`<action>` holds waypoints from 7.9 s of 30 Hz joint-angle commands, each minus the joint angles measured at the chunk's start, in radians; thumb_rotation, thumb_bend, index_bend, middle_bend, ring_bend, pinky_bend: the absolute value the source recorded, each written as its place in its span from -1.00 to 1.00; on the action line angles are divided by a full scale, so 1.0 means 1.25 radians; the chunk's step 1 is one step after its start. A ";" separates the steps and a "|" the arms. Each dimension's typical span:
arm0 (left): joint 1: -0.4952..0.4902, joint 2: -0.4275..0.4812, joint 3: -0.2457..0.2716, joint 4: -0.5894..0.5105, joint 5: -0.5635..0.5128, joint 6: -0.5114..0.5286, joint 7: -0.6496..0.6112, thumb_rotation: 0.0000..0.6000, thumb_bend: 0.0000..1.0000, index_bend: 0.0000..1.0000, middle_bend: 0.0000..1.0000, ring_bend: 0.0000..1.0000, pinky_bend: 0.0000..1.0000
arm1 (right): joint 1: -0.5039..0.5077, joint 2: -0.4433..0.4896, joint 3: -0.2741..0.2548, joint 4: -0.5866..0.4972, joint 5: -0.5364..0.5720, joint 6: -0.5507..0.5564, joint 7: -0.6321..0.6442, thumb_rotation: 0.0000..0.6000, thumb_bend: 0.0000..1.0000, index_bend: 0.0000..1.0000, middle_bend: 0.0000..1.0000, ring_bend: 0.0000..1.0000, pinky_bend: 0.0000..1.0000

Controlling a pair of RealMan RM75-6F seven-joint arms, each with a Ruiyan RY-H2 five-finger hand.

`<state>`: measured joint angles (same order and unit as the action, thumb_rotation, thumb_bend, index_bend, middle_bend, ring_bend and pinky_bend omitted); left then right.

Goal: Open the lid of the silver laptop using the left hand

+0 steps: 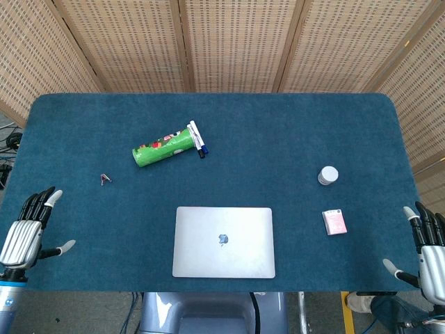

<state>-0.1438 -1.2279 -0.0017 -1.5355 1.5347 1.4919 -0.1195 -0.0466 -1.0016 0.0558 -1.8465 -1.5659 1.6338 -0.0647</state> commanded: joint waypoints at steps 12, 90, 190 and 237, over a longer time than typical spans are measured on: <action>-0.006 0.010 0.014 -0.026 0.056 0.001 -0.004 1.00 -1.00 -1.00 -1.00 -1.00 -1.00 | -0.005 0.006 0.000 0.001 -0.001 0.005 0.018 1.00 -1.00 -1.00 -1.00 -1.00 -1.00; -0.447 -0.580 -0.009 0.142 0.151 -0.492 0.547 1.00 -1.00 -1.00 -1.00 -1.00 -1.00 | 0.013 0.025 0.008 0.017 0.035 -0.040 0.102 1.00 -1.00 -1.00 -1.00 -1.00 -1.00; -0.550 -0.436 -0.142 0.059 -0.039 -0.372 0.600 1.00 -0.18 -1.00 -1.00 -1.00 -1.00 | 0.355 -0.350 -0.059 0.026 0.187 -0.579 -0.438 1.00 1.00 -0.54 -0.71 -0.84 -0.60; -0.603 -0.349 -0.248 0.137 -0.189 -0.354 0.610 1.00 -0.03 -1.00 -1.00 -1.00 -1.00 | 0.394 -0.332 -0.110 0.071 0.177 -0.551 -0.417 1.00 1.00 -0.54 -0.63 -0.84 -0.60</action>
<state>-0.8950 -1.6621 -0.3094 -1.3673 1.3009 1.0491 0.6407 0.4459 -1.4161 -0.0816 -1.7578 -1.3438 0.9442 -0.5865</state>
